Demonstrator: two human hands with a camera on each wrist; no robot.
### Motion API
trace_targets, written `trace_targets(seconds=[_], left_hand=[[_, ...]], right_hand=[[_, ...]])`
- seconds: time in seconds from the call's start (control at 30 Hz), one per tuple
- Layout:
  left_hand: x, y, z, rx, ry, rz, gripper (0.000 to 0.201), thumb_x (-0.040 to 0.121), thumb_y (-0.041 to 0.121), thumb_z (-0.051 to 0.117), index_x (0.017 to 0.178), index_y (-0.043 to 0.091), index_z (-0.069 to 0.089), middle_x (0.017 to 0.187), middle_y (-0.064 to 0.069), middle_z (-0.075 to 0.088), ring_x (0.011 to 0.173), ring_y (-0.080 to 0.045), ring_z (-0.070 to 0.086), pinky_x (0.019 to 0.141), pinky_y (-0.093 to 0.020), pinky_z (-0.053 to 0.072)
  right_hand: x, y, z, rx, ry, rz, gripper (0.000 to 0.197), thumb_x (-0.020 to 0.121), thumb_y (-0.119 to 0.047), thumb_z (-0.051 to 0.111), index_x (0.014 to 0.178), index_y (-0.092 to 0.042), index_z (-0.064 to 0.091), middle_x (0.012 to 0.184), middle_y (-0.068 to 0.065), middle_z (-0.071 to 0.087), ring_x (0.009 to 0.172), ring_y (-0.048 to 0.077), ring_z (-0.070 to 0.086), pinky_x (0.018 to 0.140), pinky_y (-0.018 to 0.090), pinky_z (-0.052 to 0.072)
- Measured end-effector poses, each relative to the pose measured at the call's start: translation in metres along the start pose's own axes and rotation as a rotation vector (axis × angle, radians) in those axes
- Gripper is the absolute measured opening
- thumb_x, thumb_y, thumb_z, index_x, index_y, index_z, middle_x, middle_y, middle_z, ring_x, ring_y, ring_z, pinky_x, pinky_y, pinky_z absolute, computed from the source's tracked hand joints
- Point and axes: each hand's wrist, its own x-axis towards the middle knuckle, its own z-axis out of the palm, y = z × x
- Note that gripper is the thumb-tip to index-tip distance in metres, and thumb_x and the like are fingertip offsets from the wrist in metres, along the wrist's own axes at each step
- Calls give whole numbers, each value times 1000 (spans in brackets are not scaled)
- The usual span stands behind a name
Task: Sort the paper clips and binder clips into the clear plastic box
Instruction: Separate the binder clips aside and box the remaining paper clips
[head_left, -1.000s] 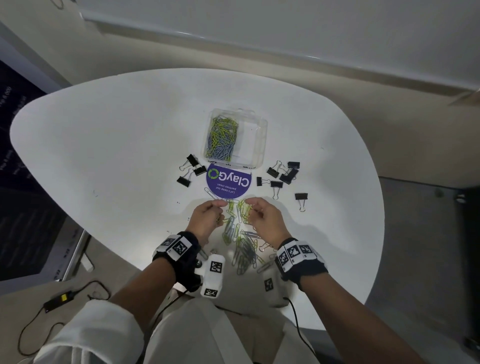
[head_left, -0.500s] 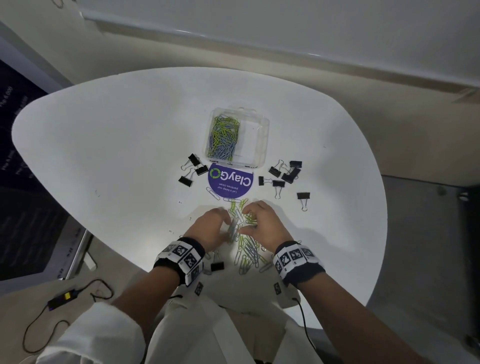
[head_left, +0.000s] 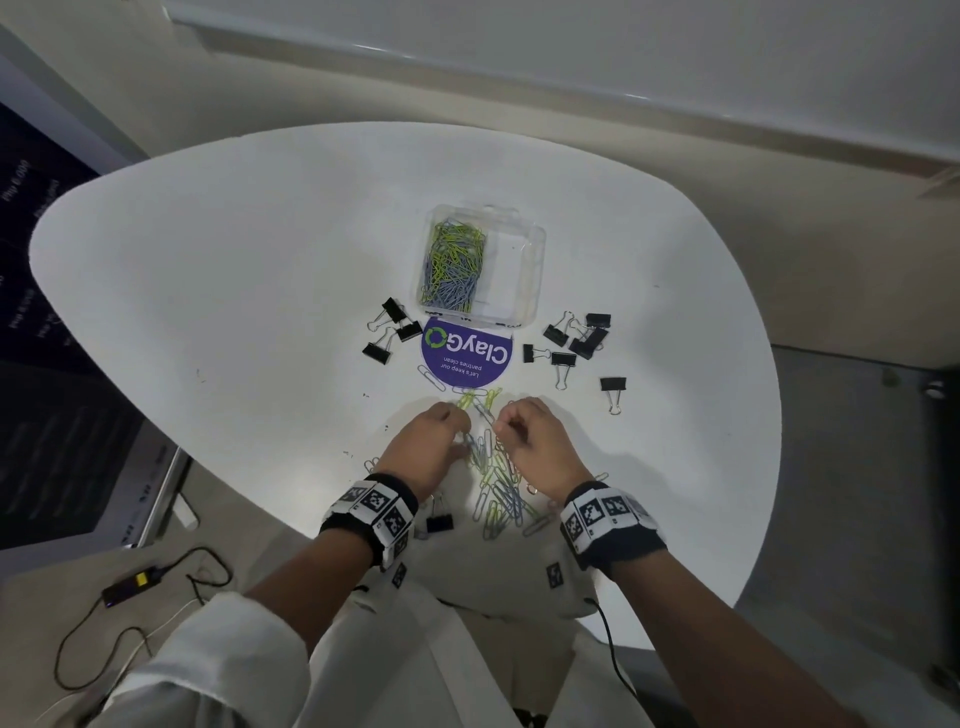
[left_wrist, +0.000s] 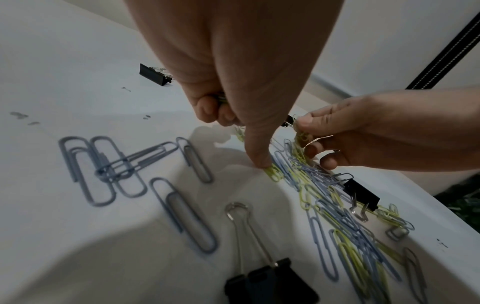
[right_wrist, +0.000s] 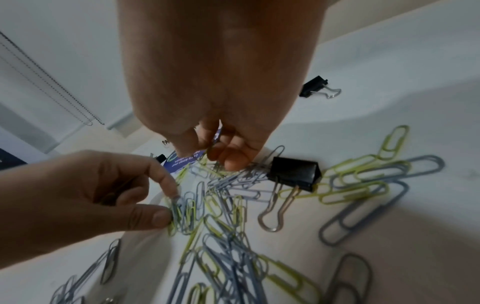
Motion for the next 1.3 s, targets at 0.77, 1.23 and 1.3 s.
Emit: trace_targets(seconds=[0.77,1.23,1.3], left_hand=[[5,-1,-8,-687,10,-354,12,83,15,61,88,19,50,81,-3,59,69,-20,53,56,-28,43],[9,-1,-8,-155,-114,-116,33,76,36,72,99,22,53,104,5,49,88,-13,53,70,-21,42],[9,-2,-4,-45,-163,-82,31,77,31,72,102,23,55,110,5,46,92,-15,53,77,-27,43]], right_hand=[[-1,5,6,-295,2,-28,19,85,-22,73,101,-14,67,107,0,52,104,18,53,94,33,49],[-4,2,-2,78,97,74,25,93,-1,55,114,-16,57,87,-2,65,82,15,63,74,17,49],[-3,4,-5,93,81,107,32,97,-4,50,125,-17,55,96,-1,63,87,15,61,80,22,49]])
